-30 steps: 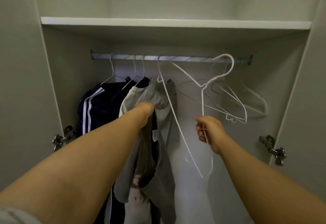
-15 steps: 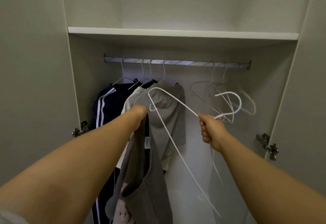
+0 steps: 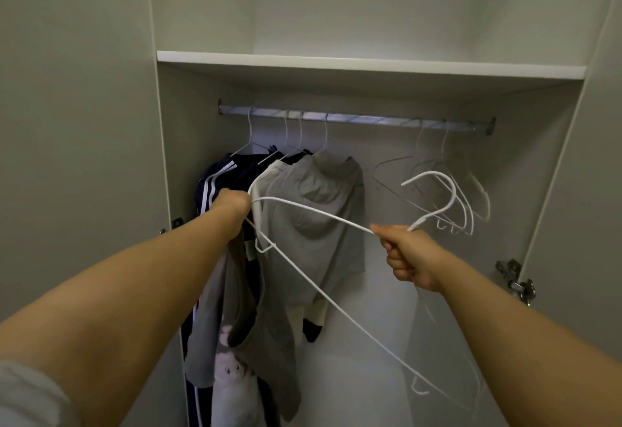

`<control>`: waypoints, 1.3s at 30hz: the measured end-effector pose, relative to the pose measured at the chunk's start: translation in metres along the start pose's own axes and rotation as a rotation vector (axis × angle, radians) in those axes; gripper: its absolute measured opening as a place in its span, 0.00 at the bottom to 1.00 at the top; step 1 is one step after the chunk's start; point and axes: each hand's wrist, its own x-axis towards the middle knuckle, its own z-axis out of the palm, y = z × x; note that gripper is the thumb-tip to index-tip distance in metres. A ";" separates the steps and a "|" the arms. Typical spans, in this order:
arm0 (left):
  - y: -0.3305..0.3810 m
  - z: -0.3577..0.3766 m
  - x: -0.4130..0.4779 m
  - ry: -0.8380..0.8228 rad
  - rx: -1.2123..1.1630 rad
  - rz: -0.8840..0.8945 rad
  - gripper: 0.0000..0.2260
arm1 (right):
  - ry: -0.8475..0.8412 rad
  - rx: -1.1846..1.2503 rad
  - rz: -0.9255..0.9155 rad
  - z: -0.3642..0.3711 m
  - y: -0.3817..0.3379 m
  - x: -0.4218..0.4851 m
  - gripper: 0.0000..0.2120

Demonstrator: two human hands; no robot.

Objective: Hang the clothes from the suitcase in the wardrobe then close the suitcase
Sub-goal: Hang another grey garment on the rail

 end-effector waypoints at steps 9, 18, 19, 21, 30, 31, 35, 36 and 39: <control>0.005 0.027 -0.034 -0.088 0.617 0.434 0.12 | -0.046 -0.092 0.033 0.032 -0.003 -0.008 0.21; 0.013 0.024 -0.051 -0.240 0.917 0.869 0.13 | 0.056 -0.022 -0.021 0.052 -0.020 0.000 0.19; 0.013 0.020 -0.050 -0.183 0.946 0.921 0.14 | 0.069 -0.030 -0.034 0.051 -0.022 0.001 0.19; 0.013 0.016 -0.044 -0.180 0.944 0.928 0.15 | 0.106 -0.027 -0.070 0.050 -0.027 0.002 0.18; 0.023 0.030 -0.030 -0.097 0.473 0.796 0.11 | 0.605 -0.165 -0.573 0.046 -0.042 0.007 0.03; 0.026 0.031 -0.030 -0.079 0.447 0.789 0.11 | 0.621 -0.191 -0.619 0.050 -0.042 0.008 0.04; 0.038 0.039 -0.031 -0.036 0.421 0.787 0.12 | 0.798 -0.385 -0.639 0.062 -0.042 0.012 0.07; 0.040 0.040 -0.032 -0.021 0.398 0.776 0.12 | 0.845 -0.427 -0.640 0.063 -0.040 0.011 0.08; 0.046 0.044 -0.035 0.012 0.295 0.732 0.12 | 0.709 -0.436 -0.581 0.068 -0.035 0.016 0.10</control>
